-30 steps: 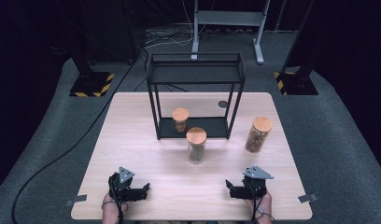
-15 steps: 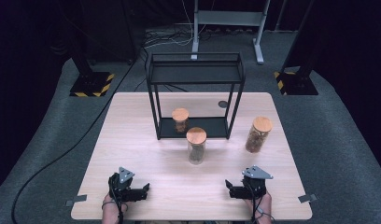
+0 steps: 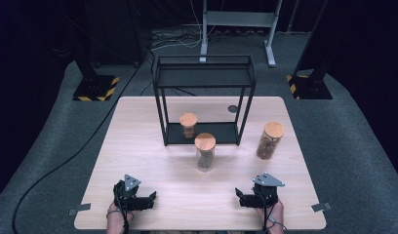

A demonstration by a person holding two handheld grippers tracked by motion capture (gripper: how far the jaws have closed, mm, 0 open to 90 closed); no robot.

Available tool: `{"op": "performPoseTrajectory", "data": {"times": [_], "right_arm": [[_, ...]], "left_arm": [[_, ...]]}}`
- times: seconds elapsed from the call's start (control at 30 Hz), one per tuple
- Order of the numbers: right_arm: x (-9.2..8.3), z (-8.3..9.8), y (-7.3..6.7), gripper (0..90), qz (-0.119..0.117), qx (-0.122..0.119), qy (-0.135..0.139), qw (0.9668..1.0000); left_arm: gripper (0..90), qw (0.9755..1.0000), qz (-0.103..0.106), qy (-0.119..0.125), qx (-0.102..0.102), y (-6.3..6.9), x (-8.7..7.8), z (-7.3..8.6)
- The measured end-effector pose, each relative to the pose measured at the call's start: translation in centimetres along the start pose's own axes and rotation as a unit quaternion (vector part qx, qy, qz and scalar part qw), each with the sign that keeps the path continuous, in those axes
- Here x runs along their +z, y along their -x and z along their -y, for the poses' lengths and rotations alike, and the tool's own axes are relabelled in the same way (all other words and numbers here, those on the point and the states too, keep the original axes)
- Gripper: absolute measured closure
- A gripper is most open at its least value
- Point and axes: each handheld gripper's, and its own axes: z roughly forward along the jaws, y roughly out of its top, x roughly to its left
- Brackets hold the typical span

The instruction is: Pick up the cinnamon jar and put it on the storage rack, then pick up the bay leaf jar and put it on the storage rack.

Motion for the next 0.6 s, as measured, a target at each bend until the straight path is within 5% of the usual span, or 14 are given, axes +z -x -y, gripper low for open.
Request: {"op": "performPoseTrajectory", "data": {"times": [0.6], "right_arm": [[0.12, -0.04, -0.06, 1.3, -0.005, -0.003, -0.008, 1.0000]], "left_arm": [[1.4, 1.0000, 0.000, 0.001, 0.000, 0.01, 0.01, 0.01]]}}
